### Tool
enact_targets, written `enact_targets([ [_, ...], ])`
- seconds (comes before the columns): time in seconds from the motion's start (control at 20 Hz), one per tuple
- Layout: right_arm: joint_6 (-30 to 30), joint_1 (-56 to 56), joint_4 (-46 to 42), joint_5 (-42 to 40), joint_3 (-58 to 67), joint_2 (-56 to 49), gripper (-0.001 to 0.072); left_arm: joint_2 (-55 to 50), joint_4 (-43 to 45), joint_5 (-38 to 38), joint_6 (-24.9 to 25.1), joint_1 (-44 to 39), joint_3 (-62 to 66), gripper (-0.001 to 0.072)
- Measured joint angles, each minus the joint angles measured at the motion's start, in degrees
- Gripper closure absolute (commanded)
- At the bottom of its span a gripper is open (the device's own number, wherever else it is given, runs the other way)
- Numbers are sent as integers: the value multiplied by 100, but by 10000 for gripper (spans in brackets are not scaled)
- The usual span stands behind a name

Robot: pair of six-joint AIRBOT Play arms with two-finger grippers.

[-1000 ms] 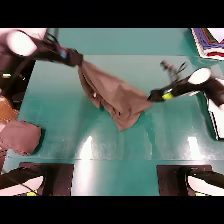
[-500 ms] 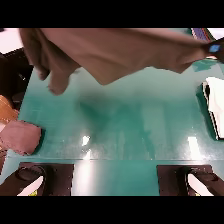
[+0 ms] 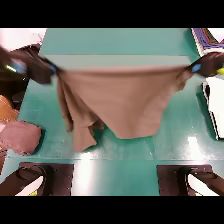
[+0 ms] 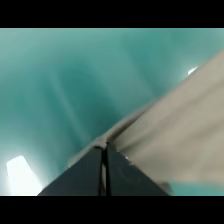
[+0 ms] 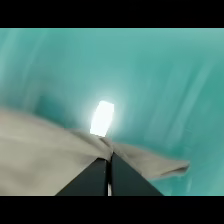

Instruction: Fold the shirts.

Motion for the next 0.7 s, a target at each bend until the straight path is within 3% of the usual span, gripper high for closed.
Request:
enact_targets([
  [0.35,181,332,-503,-83,-1401,-354,699,-116,-636,-179,195,-7,-2806,679],
  [0.45,192,354,-581,-155,-1521,-374,698,-116,-977,-186,321,-7,-3123,255],
  [0.7,201,361,-612,-328,-1631,-391,698,-114,-1497,-138,553,7,-2885,253],
])
